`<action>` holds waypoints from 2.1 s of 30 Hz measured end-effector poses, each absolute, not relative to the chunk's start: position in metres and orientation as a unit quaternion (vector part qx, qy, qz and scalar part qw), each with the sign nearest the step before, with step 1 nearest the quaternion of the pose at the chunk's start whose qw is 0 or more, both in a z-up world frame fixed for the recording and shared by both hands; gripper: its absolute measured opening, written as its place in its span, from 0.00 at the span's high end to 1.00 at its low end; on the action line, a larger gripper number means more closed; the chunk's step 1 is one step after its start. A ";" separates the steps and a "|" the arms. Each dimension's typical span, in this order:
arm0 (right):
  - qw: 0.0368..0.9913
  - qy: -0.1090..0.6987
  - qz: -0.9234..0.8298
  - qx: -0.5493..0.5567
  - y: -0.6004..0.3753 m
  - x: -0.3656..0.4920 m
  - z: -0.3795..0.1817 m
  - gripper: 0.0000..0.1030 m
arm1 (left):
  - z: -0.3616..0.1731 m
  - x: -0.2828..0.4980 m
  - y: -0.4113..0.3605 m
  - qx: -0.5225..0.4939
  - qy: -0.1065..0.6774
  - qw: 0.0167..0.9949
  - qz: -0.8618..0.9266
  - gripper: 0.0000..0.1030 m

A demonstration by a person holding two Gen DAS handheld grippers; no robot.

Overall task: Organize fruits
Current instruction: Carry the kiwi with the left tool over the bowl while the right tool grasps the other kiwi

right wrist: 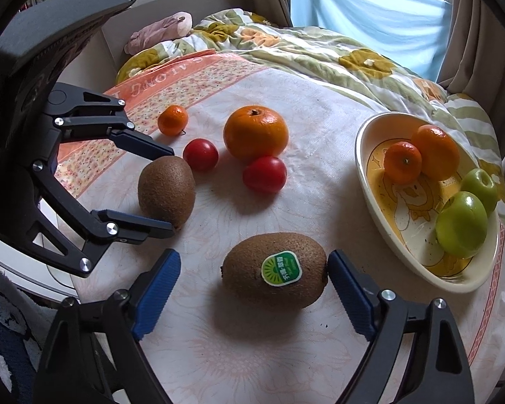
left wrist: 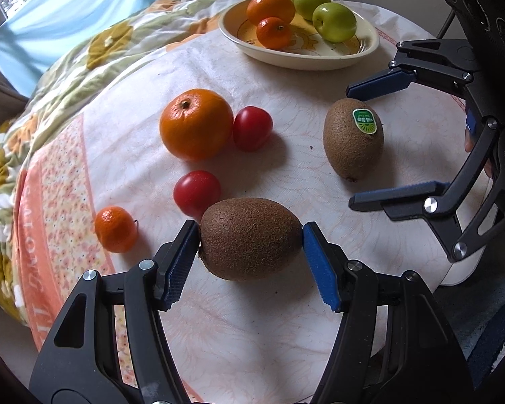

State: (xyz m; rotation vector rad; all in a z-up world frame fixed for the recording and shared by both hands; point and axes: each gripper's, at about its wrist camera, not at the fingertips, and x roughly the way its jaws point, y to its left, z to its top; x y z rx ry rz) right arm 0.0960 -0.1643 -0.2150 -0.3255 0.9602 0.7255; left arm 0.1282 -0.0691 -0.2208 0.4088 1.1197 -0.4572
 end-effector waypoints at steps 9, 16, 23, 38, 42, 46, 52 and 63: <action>0.807 0.458 0.332 -0.171 -0.165 0.100 -0.225 0.27 | -0.221 0.131 -0.053 0.150 0.536 0.809 -0.189 0.35; 0.805 0.456 0.326 -0.194 -0.161 0.099 -0.227 0.37 | -0.221 0.126 -0.045 0.136 0.539 0.812 -0.179 0.35; 0.811 0.458 0.316 -0.181 -0.161 0.095 -0.220 0.38 | -0.211 0.122 -0.041 0.125 0.530 0.821 -0.171 0.35; 0.846 0.462 0.262 -0.056 -0.192 0.096 -0.138 0.38 | -0.143 0.126 -0.041 0.080 0.481 0.858 -0.161 0.35; 0.859 0.453 0.235 -0.027 -0.209 0.102 -0.109 0.38 | -0.116 0.140 -0.055 0.073 0.455 0.873 -0.159 0.35; 0.872 0.438 0.219 -0.026 -0.225 0.112 -0.090 0.38 | -0.097 0.161 -0.074 0.055 0.435 0.883 -0.168 0.35; 0.883 0.424 0.201 -0.017 -0.252 0.131 -0.080 0.38 | -0.089 0.195 -0.109 0.052 0.424 0.885 -0.187 0.35; 0.879 0.437 0.190 0.009 -0.300 0.173 -0.101 0.38 | -0.131 0.238 -0.175 0.047 0.451 0.868 -0.203 0.35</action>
